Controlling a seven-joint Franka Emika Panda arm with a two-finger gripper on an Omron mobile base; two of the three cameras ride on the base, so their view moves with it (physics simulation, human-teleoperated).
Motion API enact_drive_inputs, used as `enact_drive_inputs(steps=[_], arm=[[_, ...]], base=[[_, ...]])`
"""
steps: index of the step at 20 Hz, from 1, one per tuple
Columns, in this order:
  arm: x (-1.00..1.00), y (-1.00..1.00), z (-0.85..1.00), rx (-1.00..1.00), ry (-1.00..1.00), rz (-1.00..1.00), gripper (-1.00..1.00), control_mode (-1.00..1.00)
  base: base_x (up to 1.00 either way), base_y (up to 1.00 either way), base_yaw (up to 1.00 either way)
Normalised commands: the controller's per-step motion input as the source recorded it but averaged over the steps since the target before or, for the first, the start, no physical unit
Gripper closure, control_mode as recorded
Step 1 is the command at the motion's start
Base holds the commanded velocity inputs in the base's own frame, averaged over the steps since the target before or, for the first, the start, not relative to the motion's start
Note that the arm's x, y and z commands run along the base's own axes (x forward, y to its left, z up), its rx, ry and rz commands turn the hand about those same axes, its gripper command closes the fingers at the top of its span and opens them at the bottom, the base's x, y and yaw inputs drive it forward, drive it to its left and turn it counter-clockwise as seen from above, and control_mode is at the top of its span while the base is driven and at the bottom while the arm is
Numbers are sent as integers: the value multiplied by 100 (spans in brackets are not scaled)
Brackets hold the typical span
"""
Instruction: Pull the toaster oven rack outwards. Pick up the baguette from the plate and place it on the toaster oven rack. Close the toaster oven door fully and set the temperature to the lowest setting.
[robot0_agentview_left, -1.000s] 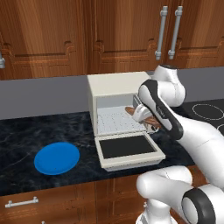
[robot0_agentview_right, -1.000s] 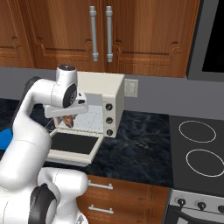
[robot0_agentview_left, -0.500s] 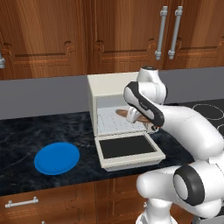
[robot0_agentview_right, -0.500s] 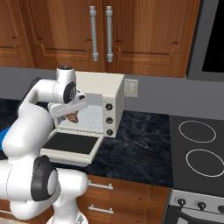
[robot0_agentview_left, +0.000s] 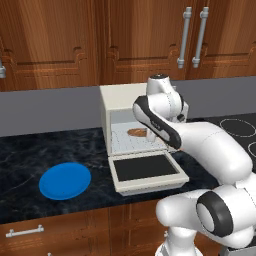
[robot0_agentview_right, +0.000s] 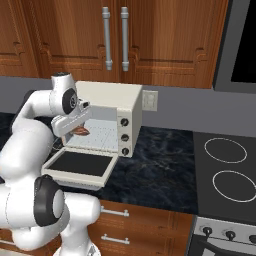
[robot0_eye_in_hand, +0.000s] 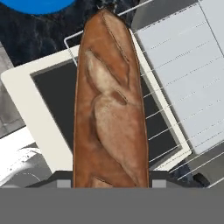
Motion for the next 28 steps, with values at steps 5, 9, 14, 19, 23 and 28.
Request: enact_drive_inputs(steps=[5, 9, 14, 19, 23, 28], arm=[[-28, 0, 0, -1, -9, 23, 100, -100], [-24, 0, -1, 0, 0, 14, 100, -100], [0, 0, 0, 0, 0, 2, 100, -100], [0, 0, -5, 0, 0, 0, 100, -100], [0, -9, -50, 0, 0, 0, 100, -100], [0, -6, -51, 0, 0, 0, 100, -100]], base=[[0, 0, 0], [0, 0, 0], [0, 0, 0], [0, 0, 0], [0, 0, 0], [0, 0, 0]])
